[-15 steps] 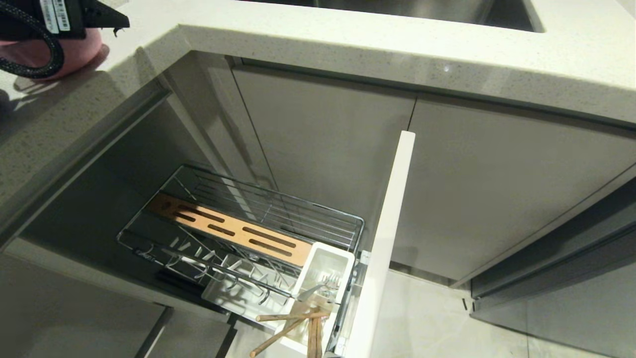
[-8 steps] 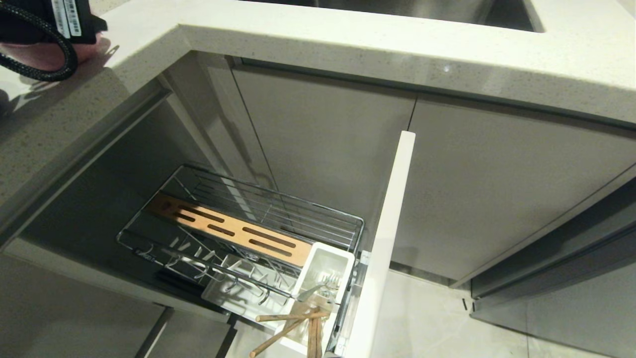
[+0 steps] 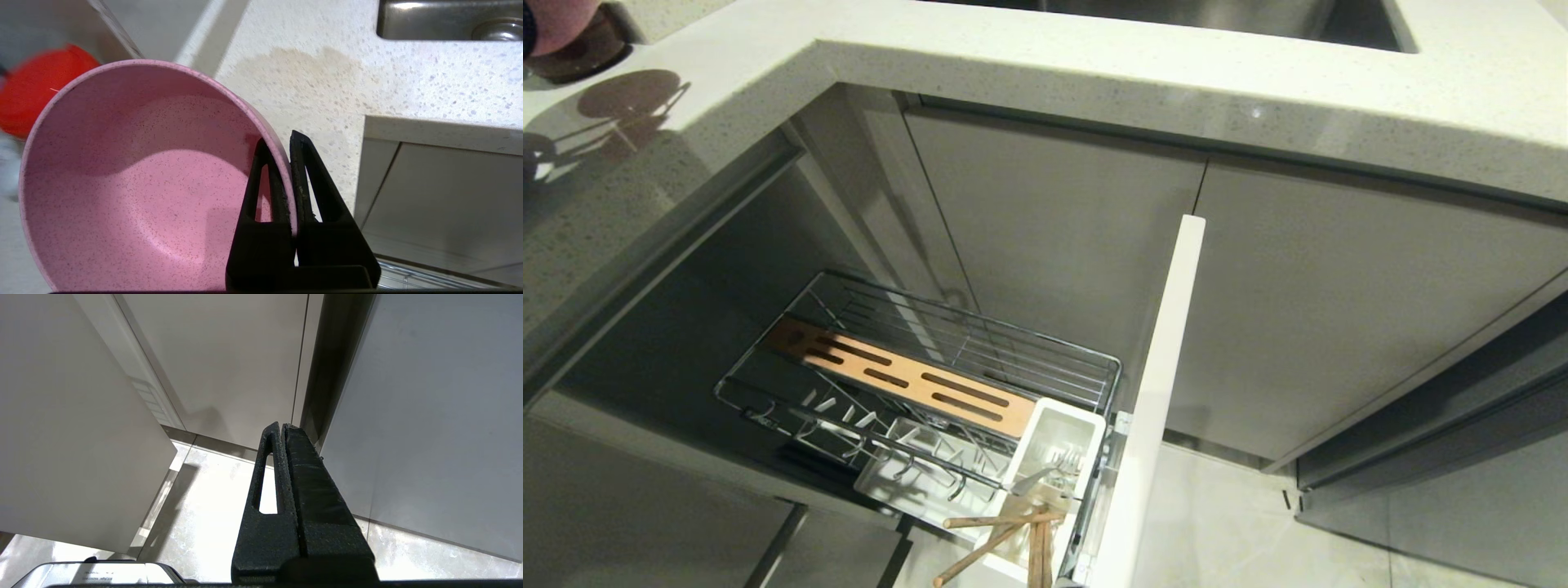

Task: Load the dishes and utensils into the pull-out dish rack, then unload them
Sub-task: Pick up the bowl and place it in the cupboard

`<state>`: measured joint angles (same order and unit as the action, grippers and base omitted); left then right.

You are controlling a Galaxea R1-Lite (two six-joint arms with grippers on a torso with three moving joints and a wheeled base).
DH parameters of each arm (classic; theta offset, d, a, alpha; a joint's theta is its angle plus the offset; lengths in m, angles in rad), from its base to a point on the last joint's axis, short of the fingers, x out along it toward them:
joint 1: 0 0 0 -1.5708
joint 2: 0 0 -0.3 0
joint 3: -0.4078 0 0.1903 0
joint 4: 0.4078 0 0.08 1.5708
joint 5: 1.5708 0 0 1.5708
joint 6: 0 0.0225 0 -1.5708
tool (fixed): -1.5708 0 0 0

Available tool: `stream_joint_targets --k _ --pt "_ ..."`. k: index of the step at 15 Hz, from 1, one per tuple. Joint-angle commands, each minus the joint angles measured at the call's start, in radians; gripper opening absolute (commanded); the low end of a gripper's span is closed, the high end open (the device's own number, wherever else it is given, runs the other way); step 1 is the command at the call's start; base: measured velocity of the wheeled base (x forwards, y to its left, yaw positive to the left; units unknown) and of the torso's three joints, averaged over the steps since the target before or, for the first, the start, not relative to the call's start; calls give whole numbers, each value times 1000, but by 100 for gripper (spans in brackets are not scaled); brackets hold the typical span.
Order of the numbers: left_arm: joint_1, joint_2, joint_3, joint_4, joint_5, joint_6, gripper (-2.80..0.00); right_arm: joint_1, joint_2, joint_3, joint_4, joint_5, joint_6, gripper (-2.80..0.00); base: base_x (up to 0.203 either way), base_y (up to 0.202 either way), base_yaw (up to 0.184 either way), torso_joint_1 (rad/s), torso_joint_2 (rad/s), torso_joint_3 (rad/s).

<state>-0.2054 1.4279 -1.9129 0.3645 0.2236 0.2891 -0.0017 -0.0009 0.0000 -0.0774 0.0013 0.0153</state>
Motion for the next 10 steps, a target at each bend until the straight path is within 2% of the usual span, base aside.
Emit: stream_joint_targets --k 1,2,3,4,7,10 --pt "-51 -71 -4 -15 4 19 -280 0 -1 26 -1 0 0 -280 0 0 0 0 0 0" --pt "-59 -99 -3 -49 2 18 -280 0 -1 26 -1 0 0 -280 0 0 0 0 0 0" --pt "-92 -120 7 -81 1 -10 -280 0 -1 26 -1 0 0 -280 0 0 0 0 0 0" --pt "-132 -136 18 -104 0 -99 -280 0 -1 26 -1 0 0 -280 0 0 0 0 0 0" --pt "-212 -217 83 -164 -20 -515 -280 0 -1 26 -1 0 0 -280 0 0 0 0 0 0" --pt "-272 -295 289 -203 -79 -799 -280 0 -1 26 -1 0 0 -280 0 0 0 0 0 0"
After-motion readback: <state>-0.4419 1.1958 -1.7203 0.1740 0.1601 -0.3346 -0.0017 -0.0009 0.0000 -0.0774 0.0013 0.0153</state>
